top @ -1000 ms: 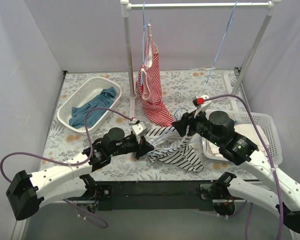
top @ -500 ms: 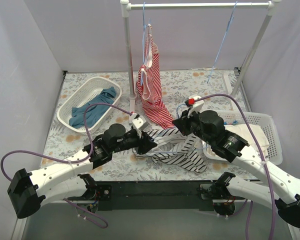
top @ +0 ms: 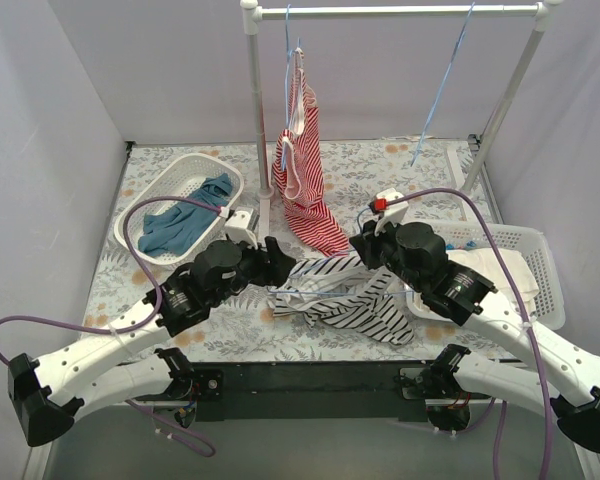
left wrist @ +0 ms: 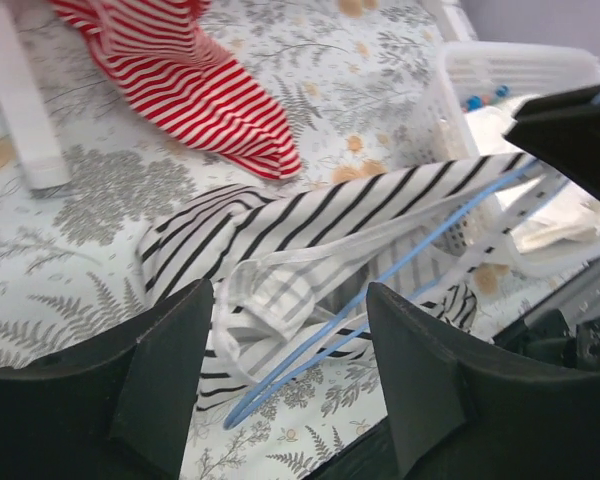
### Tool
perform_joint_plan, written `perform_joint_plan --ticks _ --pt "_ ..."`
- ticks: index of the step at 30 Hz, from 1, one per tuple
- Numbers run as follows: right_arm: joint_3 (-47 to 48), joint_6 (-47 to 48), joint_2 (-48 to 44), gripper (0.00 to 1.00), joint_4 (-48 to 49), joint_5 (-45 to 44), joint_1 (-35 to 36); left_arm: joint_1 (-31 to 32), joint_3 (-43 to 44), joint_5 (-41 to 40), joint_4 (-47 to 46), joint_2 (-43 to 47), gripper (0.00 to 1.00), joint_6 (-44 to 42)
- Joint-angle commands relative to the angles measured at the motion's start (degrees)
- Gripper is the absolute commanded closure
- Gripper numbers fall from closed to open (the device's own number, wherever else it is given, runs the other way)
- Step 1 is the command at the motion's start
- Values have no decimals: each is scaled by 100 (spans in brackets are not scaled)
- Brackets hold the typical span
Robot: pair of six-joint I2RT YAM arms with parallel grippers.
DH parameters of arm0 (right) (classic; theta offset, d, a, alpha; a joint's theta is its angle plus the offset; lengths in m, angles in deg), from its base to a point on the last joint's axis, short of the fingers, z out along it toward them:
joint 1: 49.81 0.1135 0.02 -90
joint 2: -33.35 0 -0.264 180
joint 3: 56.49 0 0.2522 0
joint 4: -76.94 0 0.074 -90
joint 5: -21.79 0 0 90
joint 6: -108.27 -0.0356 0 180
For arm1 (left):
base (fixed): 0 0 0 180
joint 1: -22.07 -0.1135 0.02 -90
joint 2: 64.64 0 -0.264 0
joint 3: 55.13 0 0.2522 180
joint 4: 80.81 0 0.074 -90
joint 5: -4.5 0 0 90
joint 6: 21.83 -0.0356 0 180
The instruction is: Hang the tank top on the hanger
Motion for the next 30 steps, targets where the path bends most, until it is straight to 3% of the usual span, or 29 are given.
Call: perform_joint_plan --ticks 1,7,16,20,27,30 --pt "127 283 52 99 83 -219 108 -4 266 -1205 1185 93 41 709" --pt "224 380 166 99 -58 -280 266 -30 187 -908 1705 -486 56 797" --pt "207 433 219 99 -84 -693 583 -162 283 -222 1187 -1496 58 402" --pt "215 433 210 99 -111 -842 644 -197 328 25 1151 -1848 63 305" --pt "259 415 245 99 -146 -1036 662 -206 240 201 1011 -1850 66 244" --pt "277 415 272 99 -163 -1063 662 -206 248 455 915 -1762 59 130"
